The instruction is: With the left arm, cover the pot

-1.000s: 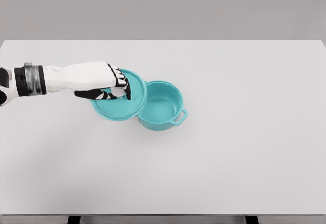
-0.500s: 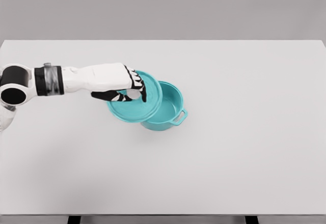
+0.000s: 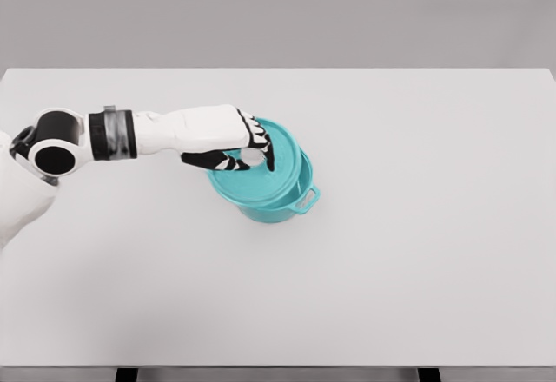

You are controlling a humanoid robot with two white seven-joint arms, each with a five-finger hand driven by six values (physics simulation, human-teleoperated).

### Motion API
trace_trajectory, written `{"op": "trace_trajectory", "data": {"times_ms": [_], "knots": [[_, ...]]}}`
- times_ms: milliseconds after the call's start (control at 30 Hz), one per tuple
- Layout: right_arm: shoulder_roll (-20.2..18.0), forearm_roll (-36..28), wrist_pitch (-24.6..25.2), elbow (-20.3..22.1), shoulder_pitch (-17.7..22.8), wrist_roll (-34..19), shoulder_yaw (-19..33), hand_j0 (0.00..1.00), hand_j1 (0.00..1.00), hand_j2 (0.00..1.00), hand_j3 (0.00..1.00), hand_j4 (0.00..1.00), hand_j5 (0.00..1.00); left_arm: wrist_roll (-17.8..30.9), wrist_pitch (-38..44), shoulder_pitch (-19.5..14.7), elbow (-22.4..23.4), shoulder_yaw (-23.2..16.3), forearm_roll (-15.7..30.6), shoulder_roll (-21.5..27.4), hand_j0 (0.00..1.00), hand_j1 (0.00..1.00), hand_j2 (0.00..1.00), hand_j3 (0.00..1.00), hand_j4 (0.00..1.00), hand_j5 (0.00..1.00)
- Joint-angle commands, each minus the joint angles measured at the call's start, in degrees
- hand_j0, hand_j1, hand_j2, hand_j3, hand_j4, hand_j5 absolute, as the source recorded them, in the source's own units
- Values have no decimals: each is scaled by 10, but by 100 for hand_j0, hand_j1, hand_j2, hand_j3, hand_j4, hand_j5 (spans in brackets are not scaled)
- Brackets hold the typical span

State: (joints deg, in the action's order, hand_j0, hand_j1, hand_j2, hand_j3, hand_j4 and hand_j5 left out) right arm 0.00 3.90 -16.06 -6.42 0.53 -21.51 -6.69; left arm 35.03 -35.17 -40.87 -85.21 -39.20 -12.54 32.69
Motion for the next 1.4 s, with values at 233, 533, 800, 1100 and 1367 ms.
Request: {"op": "trace_trajectory", "data": {"times_ms": [233,533,800,1100,1367], "knots": [[0,1,0,0,0,0,0,100,100,100,100,100,100,0,2,-5,20,0,3,-18,55,55,55,55,55,55],[0,0,0,0,0,0,0,100,100,100,100,100,100,0,2,-9,34,0,-4,-32,56,56,56,56,56,56],[0,0,0,0,0,0,0,100,100,100,100,100,100,0,2,-9,38,-8,-3,-42,56,56,56,56,56,56],[0,1,0,0,0,0,0,100,100,100,100,100,100,0,2,-9,43,-9,2,-41,56,56,56,56,56,56],[0,0,0,0,0,0,0,100,100,100,100,100,100,0,2,-18,64,-9,6,-41,56,56,56,56,56,56]]}}
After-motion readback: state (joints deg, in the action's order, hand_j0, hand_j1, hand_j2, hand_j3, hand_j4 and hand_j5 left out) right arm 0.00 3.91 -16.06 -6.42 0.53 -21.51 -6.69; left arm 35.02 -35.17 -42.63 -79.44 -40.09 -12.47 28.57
